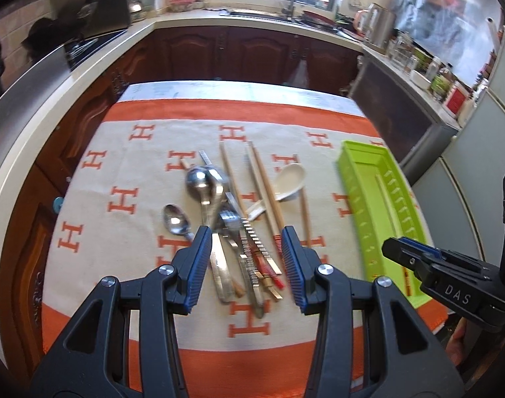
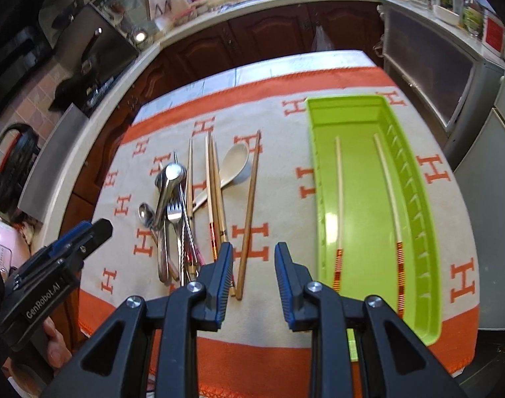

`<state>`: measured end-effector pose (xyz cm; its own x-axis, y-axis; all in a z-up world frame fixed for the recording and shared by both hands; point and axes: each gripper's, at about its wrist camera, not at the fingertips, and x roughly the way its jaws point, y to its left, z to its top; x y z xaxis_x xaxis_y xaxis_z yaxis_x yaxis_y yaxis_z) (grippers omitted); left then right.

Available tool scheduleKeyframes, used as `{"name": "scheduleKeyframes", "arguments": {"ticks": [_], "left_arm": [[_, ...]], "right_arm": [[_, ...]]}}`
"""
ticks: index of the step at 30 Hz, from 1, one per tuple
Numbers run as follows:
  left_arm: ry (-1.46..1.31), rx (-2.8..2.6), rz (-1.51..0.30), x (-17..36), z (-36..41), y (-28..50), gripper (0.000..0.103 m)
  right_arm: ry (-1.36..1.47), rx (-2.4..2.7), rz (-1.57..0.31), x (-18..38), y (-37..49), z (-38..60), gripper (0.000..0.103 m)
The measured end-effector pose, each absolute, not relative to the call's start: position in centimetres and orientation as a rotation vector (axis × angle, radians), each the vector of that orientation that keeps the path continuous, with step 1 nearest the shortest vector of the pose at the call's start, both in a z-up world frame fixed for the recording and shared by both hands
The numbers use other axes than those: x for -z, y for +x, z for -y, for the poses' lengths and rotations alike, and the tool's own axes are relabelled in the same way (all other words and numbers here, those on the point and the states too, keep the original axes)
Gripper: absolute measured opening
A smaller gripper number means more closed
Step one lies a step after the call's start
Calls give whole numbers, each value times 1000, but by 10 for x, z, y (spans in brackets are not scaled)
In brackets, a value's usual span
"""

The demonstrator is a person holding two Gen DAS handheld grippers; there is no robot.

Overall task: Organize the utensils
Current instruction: 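Move both open tools back over the utensil pile, then close the right tool on a plain wooden chopstick in the pile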

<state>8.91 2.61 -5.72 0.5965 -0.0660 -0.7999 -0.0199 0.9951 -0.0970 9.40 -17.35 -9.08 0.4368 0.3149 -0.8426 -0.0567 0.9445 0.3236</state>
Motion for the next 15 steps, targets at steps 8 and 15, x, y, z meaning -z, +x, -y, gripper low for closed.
{"name": "scheduleKeyframes", "arguments": {"ticks": [8,15], "left_arm": [[-132,-28,-957,80,-61,96,41],[-144,-44,-964,95,-72,103,41]], "right_arm": [[256,-228,-1143,106,106,156,26],[232,-228,-1163,119,119,139,26]]}}
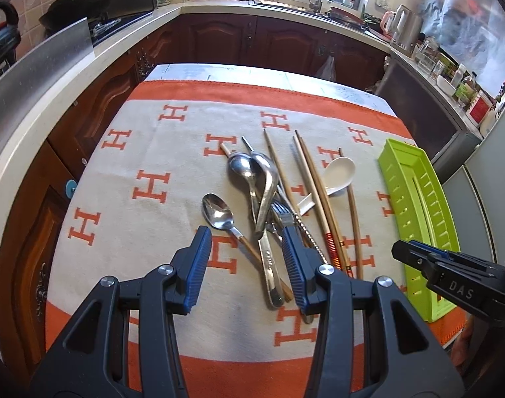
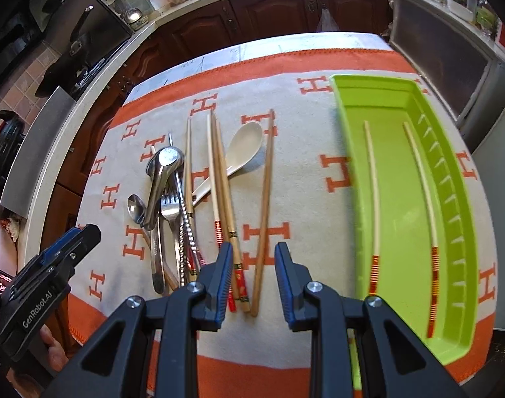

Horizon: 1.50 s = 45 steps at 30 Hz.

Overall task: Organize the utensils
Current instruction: 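Close the right tool on a plain wooden chopstick in the pile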

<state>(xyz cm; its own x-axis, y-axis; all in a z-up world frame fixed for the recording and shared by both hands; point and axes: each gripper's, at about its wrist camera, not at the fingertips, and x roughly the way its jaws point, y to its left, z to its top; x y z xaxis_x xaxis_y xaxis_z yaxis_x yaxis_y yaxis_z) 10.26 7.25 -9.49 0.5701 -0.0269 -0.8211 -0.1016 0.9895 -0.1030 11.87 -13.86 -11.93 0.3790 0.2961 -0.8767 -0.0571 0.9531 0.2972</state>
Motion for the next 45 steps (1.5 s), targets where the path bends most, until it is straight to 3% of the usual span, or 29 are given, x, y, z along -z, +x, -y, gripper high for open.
{"name": "scheduleKeyframes", "arguments": {"ticks": [13,17,39,41,45], "left_arm": [[-187,-61,-1055,132,-93,116,41],[-185,-57,-1061,136,-92,117,41],[-181,-53,-1078,141,-91,120,41],[-181,-52,-1078,140,-92,119,41],[-178,-50,-1076,139,-91,118,41]], "right_arm": [[171,-316,-1178,149,147,113,25],[135,-313,-1183,156,159,110,15],[-57,-318,-1163,168,169,84,13],[-64,-317,-1156,168,169,82,7],[-19,-330,-1142,165,168,87,6]]}}
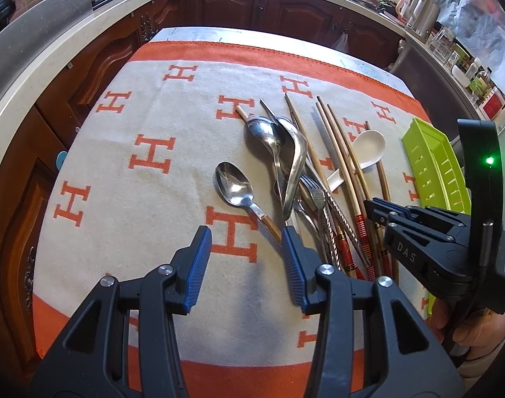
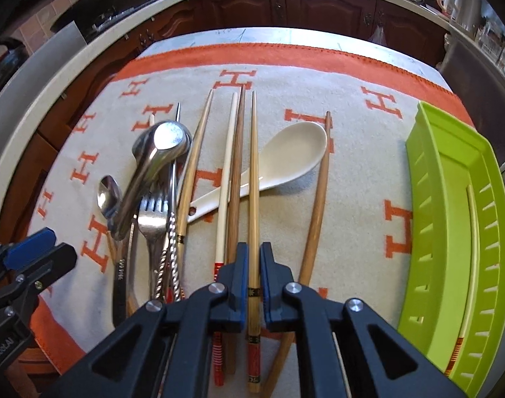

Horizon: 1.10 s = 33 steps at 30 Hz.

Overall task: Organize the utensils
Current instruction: 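Close the right tool on a plain wooden chopstick in the pile, then grasp a brown chopstick with the left tool while the right tool holds its chopstick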

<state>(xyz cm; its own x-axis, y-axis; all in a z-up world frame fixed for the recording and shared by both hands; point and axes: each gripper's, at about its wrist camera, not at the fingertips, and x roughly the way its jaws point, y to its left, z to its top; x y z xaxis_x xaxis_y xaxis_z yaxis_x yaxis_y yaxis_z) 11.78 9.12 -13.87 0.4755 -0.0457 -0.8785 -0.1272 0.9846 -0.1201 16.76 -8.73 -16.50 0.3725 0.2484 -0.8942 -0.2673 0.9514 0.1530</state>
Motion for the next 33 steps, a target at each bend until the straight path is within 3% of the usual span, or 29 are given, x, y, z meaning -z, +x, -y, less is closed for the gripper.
{"name": "scheduleKeyframes", "arguments": {"ticks": [20,27,33], "left_arm": [[-275,96,-1124,119,-63,145,40],[-315,165,-1198,120,-30,181,18],[-312,162,-1296,139,-2,202,11]], "right_arm": [[279,-314,-1043,109,117,178,6],[354,-285,-1024,108,105,211,6],[394,-267,-1021,113,97,233,6]]}}
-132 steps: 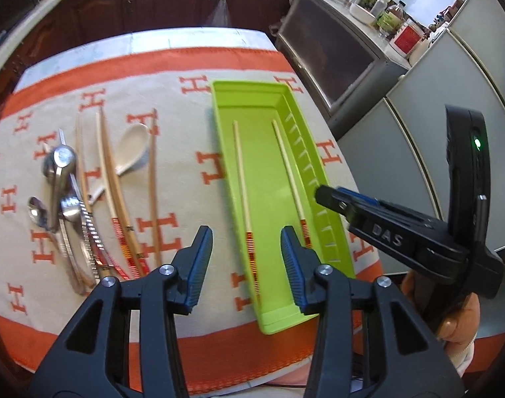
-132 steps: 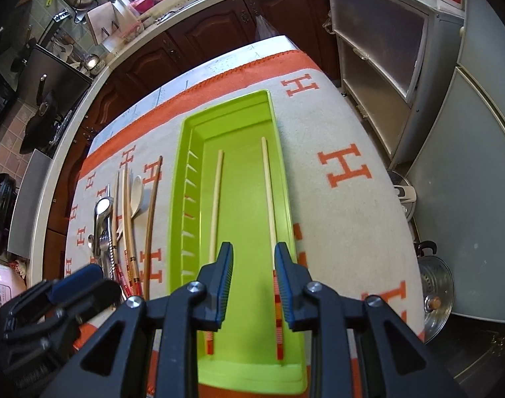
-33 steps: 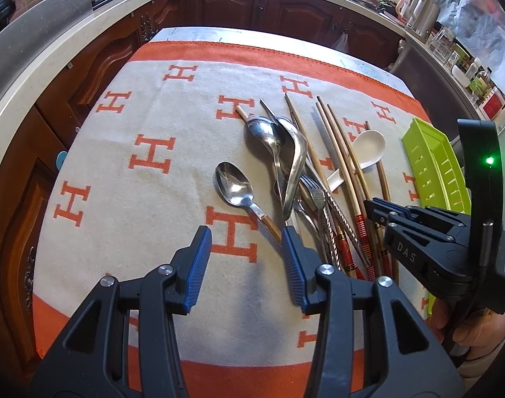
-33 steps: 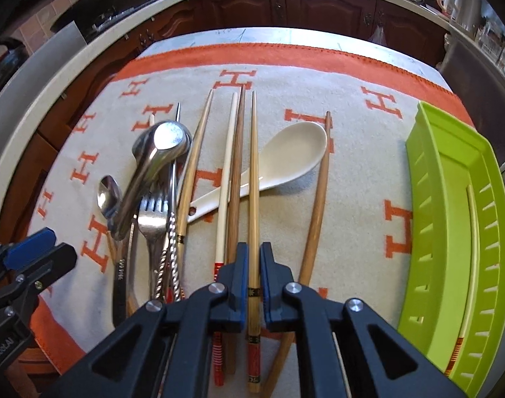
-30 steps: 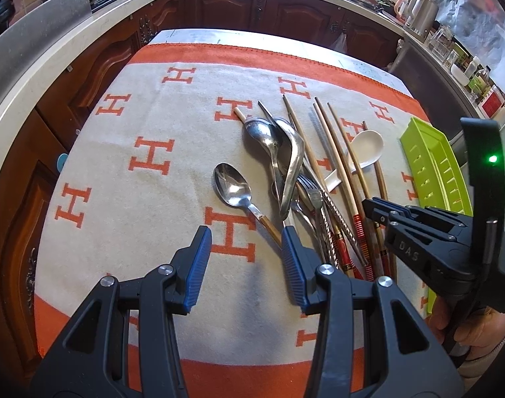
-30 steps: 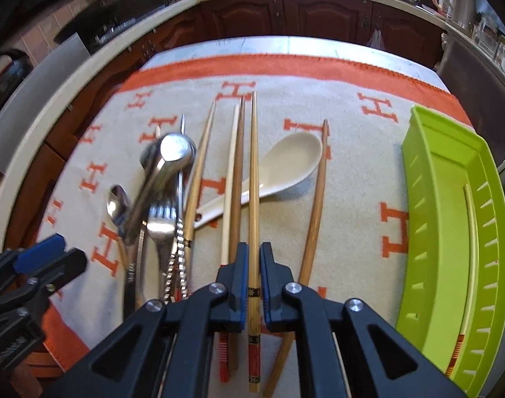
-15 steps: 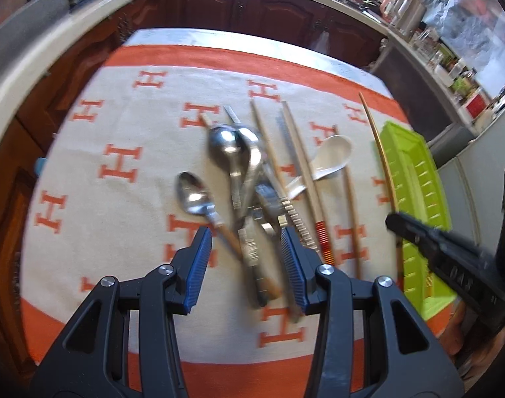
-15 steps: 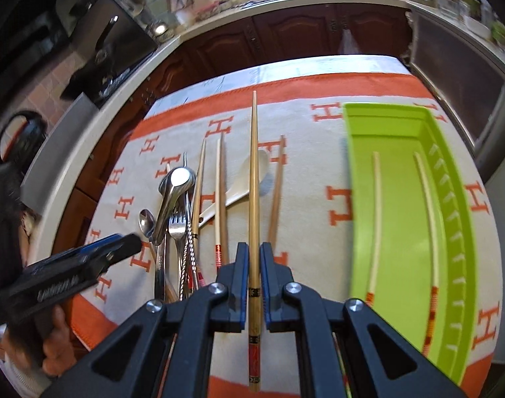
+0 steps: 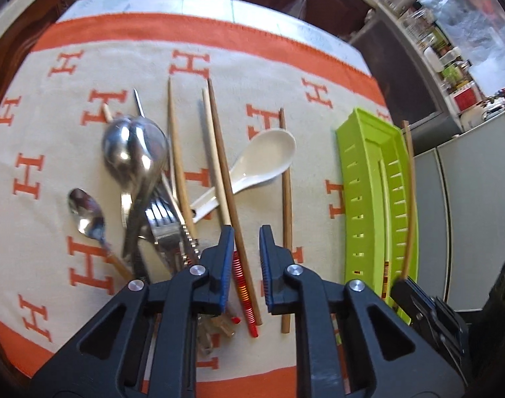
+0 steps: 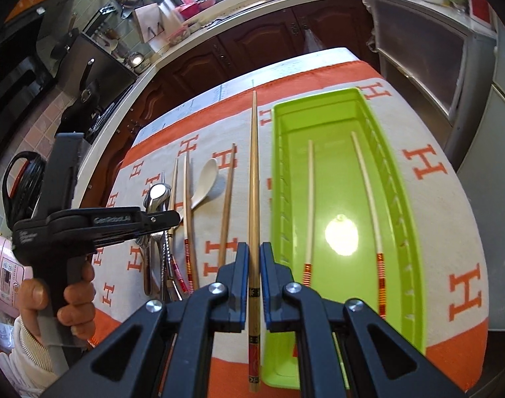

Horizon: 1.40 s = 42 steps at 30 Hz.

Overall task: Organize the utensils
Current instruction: 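Grasp a brown chopstick with the left tool while the right tool holds its chopstick, then lower both chopsticks into the green tray and open both tools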

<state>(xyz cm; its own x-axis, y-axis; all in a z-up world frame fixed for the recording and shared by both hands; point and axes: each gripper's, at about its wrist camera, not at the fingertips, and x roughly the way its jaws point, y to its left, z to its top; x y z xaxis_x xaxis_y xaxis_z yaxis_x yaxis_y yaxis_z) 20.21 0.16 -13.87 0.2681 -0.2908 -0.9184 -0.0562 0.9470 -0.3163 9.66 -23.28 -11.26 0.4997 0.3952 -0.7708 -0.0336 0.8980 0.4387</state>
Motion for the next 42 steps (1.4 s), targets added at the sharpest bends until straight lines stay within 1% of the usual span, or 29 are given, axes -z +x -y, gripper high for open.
{"name": "scheduleKeyframes", "arguments": {"ticks": [3,24,26,27,28,30,33,40,42], "left_arm": [[-309,149,-1321,148,3,207,10],[-257,79,-1395,186,34,233,10],[-243,73,-1379,188,39,234,10],[-231,71,-1375,189,41,233,9],[-213,60,-1366,189,44,233,5],[-198,55,-1352,189,48,233,5],[-211,57,-1334,183,50,226,4],[-231,172,-1270,136,64,201,4],[-231,214,-1261,124,74,196,4]], "right_arm": [[404,-263,-1017,114,94,240,6],[436,-258,-1016,118,90,254,6],[438,-256,-1017,119,89,255,7],[441,-255,-1017,119,89,255,6],[443,-254,-1016,119,89,255,6],[442,-248,-1011,118,88,256,6],[430,-235,-1005,116,87,261,7],[372,-146,-1039,126,94,276,7],[312,-100,-1037,128,96,278,7]]}}
